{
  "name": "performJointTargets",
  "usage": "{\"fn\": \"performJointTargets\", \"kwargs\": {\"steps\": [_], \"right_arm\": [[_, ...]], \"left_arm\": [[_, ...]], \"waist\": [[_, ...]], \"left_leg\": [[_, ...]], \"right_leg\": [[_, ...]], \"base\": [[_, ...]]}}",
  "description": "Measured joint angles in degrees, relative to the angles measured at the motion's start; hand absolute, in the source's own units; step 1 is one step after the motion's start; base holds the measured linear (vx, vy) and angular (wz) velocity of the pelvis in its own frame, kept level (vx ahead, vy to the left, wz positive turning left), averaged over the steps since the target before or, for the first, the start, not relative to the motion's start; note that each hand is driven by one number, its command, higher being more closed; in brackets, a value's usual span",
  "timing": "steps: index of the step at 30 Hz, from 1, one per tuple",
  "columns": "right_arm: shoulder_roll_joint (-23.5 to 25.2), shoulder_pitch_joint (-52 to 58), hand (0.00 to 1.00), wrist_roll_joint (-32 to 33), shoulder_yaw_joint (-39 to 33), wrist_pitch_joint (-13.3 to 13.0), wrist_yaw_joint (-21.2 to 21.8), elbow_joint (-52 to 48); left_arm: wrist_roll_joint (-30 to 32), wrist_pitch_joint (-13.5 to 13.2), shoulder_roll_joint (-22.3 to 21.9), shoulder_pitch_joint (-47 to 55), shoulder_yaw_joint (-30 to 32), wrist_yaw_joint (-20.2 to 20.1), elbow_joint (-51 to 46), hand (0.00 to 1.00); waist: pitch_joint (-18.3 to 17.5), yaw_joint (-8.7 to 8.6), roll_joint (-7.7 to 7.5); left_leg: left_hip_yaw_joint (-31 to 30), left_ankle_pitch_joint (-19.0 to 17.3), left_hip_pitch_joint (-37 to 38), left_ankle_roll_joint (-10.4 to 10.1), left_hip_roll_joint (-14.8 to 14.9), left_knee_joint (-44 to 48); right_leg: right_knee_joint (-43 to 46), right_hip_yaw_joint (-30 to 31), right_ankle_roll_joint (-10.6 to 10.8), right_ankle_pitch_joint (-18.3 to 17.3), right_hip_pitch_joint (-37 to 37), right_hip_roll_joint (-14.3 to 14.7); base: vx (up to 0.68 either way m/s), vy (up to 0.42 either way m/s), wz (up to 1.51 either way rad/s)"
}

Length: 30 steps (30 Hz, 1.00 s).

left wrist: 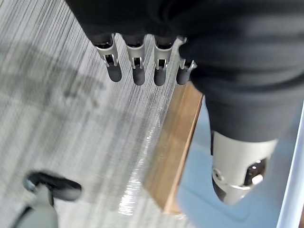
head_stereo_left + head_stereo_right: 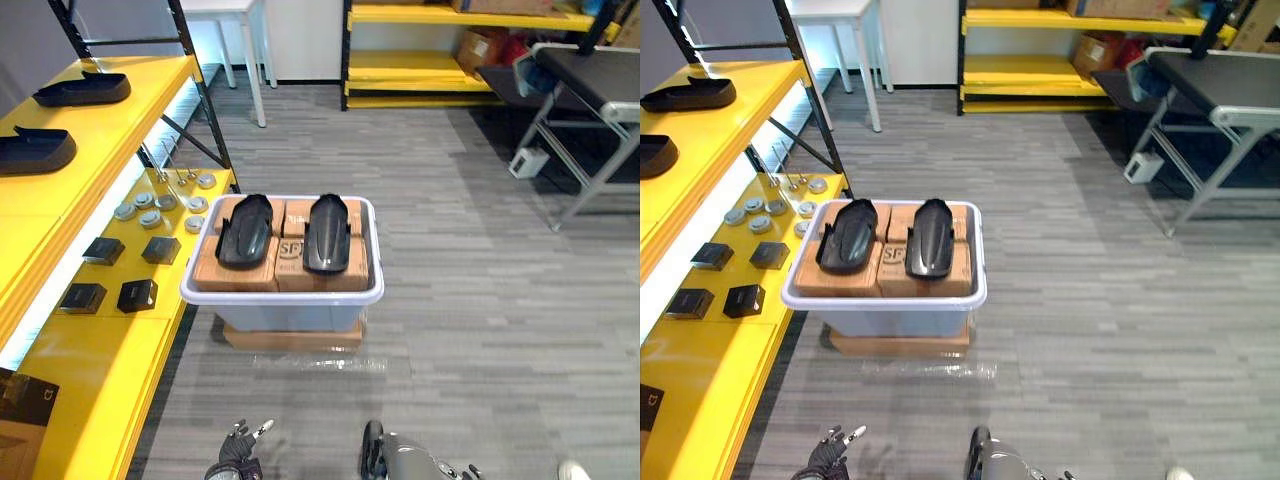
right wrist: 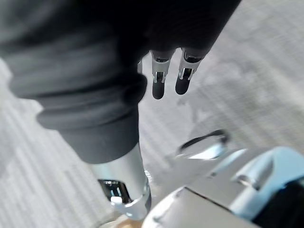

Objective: Walk over and take plastic housings, then place them on the shelf

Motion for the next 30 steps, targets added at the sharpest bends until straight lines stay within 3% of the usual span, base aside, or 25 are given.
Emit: {"fn": "performJointTargets", "kwargs": {"steps": [1, 2, 3, 4, 5, 6, 7, 8, 9, 12, 17, 23, 26, 30], "right_arm": [[-0.07, 0.0, 0.0, 1.05, 1.37, -0.07, -0.22, -0.04], [0.04, 0.13, 0.0, 1.57, 2.01, -0.09, -0.4, -0.05], [0.19, 0.4, 0.0, 1.63, 3.27, -0.09, -0.69, -0.34], [0.1, 0.87, 0.0, 1.36, 5.5, -0.12, -1.04, -3.25], [0.08, 0.92, 0.0, 1.29, 5.94, -0.11, -1.09, -4.2], [0.21, 0.78, 0.0, 0.78, 6.52, -0.07, -1.12, -7.81], [0.25, 1.04, 0.0, 0.31, 7.33, -0.07, -1.35, -10.59], [-0.46, 2.43, 0.0, -1.34, 9.6, -0.07, -1.87, -17.46], [-0.21, 3.15, 0.0, -4.1, 11.95, -0.12, -2.15, -22.79], [0.1, 5.32, 0.0, -9.51, 13.33, -0.62, -2.3, -39.57], [-0.19, 2.58, 0.0, -14.13, 14.02, -3.12, -2.49, -50.03], [-3.07, -10.57, 0.0, -14.6, 12.69, -3.35, -7.06, -47.82], [-7.04, -25.22, 0.0, -15.42, 10.9, -3.42, -11.8, -37.88], [-12.15, -40.78, 0.0, -15.06, 10.55, -3.18, -16.43, -25.87]], "left_arm": [[-1.91, 0.16, -0.06, 1.21, 0.28, 0.2, 0.34, 0.0], [-2.34, -0.48, 0.0, 1.71, 1.15, 0.48, -0.47, 0.0], [-3.17, -0.6, 0.48, 1.82, 2.31, 0.32, -1.08, 0.0], [-3.15, -0.39, 0.73, 2.06, 2.28, 0.32, -1.37, 0.0], [-3.15, -0.31, 0.64, 2.14, 2.25, 0.3, -1.39, 0.0], [-3.17, -0.29, 0.13, 2.44, 2.23, 0.33, -1.86, 0.0], [-3.11, -0.24, -0.06, 2.62, 2.1, 0.46, -2.24, 0.0], [-3.09, -0.19, -1.01, 3.49, 0.93, 0.51, -3.13, 0.0], [-3.04, -0.2, -0.19, 3.38, -0.99, 0.56, -3.05, 0.0], [-2.88, -0.24, 1.04, 3.25, -2.75, 0.41, -4.21, 0.0], [-0.21, -0.25, 2.89, 4.3, -4.85, 0.3, -4.74, 0.0], [-0.44, -0.89, 2.9, 3.84, -8.6, 0.41, -8.22, 0.0], [-1.97, -1.39, 3.09, 1.96, -10.32, 0.9, -10.43, 0.0], [-4.28, -2.26, 3.33, -0.79, -12.84, 1.89, -12.29, 0.0]], "waist": [[0.42, 0.72, 0.01], [0.6, 0.94, -0.23], [0.82, 1.54, -0.95], [0.86, 1.86, -1.12], [0.87, 1.87, -1.13], [0.98, 1.88, -1.02], [0.82, 1.92, -0.75], [-0.24, 2.09, 1.31], [-0.71, 2.34, 0.17], [-1.87, 1.84, -2.91], [-2.07, 2.59, -3.53], [0.98, 3.98, -3.21], [5.32, 4.91, -2.6], [10.79, 7.67, -0.55]], "left_leg": [[4.52, -3.51, -3.65, 3.86, 3.38, 8.5], [6.11, -5.53, -5.08, 5.41, 4.1, 9.93], [9.72, -8.63, -7.01, 5.27, 4.47, 7.26], [14.82, -11.13, -8.22, 3.64, 3.77, -3.58], [15.78, -11.44, -8.31, 3.15, 3.44, -6.82], [17.86, -11.91, -8.2, 2.05, 1.08, -21.5], [17.21, -11.0, -8.04, 2.33, -0.87, -30.89], [13.93, 1.56, -8.53, 2.75, -3.53, -45.25], [14.44, 0.73, -8.45, 3.73, -5.11, -45.89], [13.8, 2.39, -6.86, 4.7, -9.92, -53.23], [12.74, 4.39, -3.59, 4.6, -12.07, -60.37], [10.64, 6.49, -7.73, 5.21, -12.45, -63.11], [7.68, 6.7, -12.92, 5.54, -13.04, -60.5], [5.29, 6.4, -16.97, 5.99, -13.06, -57.37]], "right_leg": [[-2.84, 0.34, 0.18, -0.17, 4.62, 1.06], [-4.65, 0.33, 0.36, -0.06, 7.14, 1.11], [-8.41, 0.45, 1.15, 0.44, 11.6, 0.51], [-11.3, 0.88, 2.04, 0.98, 14.92, -1.15], [-11.61, 1.03, 2.24, 1.11, 15.46, -1.42], [-12.59, 1.85, 3.17, 1.44, 16.5, -2.61], [-12.63, 2.0, 3.89, 1.33, 16.58, -2.86], [-12.7, 3.06, 5.22, 0.94, 15.9, -1.82], [-13.37, 4.79, 6.46, 0.18, 16.21, -3.19], [-14.08, 5.04, 7.09, 0.38, 15.7, -6.36], [-15.38, 4.78, 9.03, 1.58, 17.25, -7.04], [-15.27, 3.32, 10.28, 2.48, 13.52, -6.48], [-14.88, 2.94, 10.18, 2.64, 11.16, -6.6], [-14.22, 3.03, 10.21, 2.91, 9.55, -6.45]], "base": [[0.66, -0.147, -0.15], [0.53, -0.052, -0.03], [0.49, 0.0, 0.05], [0.46, 0.025, 0.0], [0.41, 0.084, -0.16], [0.3, 0.101, -0.2], [0.36, 0.161, -0.28], [0.35, 0.229, -0.2], [0.36, 0.229, -0.11], [0.34, 0.176, 0.36], [0.16, 0.052, 0.21], [0.05, 0.001, 0.2], [-0.02, 0.01, 0.49], [-0.04, 0.009, 0.28]]}}
